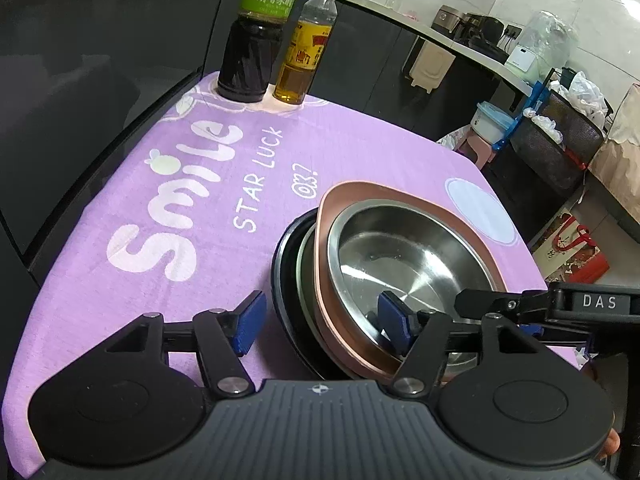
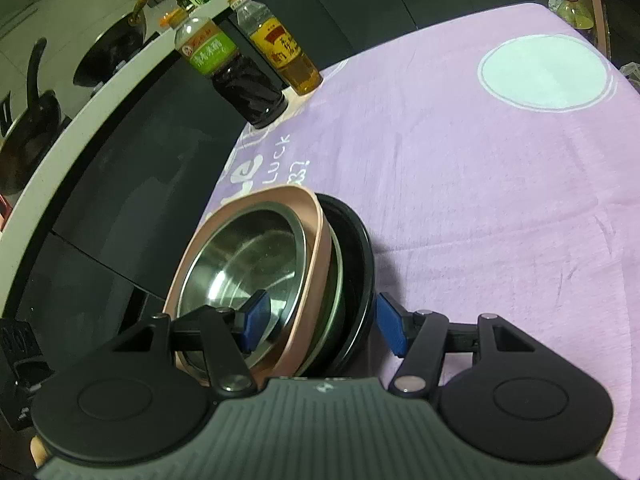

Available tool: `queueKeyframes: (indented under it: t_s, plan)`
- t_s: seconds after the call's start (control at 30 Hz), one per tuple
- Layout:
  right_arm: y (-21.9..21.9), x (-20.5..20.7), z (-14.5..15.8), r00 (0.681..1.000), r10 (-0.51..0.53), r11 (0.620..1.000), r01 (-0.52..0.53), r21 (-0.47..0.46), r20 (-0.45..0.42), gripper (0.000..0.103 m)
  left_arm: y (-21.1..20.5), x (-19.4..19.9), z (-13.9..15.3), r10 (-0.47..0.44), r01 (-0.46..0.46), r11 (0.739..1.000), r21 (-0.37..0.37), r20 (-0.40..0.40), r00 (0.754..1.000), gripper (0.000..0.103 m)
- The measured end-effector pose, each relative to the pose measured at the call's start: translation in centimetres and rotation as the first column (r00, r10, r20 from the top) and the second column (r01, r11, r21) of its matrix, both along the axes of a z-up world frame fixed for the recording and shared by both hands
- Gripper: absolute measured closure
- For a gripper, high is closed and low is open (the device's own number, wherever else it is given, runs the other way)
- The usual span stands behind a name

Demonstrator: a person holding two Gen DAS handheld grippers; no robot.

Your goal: Organize plates and bowls

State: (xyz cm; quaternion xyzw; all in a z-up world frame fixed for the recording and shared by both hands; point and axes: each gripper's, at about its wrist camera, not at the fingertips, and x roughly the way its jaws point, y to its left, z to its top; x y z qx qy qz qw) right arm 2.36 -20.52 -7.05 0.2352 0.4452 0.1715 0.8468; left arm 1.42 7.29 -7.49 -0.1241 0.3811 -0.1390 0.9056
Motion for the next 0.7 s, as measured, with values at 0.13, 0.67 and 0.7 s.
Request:
queueKeyframes:
  t_s: [0.13,0.67,0.7]
  plan:
    - [0.13,0.27,-0.29,1.000,0.006,1.000,-0.006,0.008,-0.014,0.044,0.06,0.30,-0.38,-0.006,0.005,1.000,-0.026,-0.017,1.000,0.043]
    - [0.78,0.88,-0.63,1.000,0.009,1.000,-0.009,-0.018,-0.004,0.049,0.60,0.65,-0.61,-0.024,0.023,0.996,-0.087,-0.014,1.000,0.052]
    - [0.99,0.79,-0.48,1.000,0.012,0.999,-0.012,-0.033,0.006,0.049,0.52,0.60,-0.53,-0.023,0.022,0.996,-0.081,-0.012,1.000,0.052]
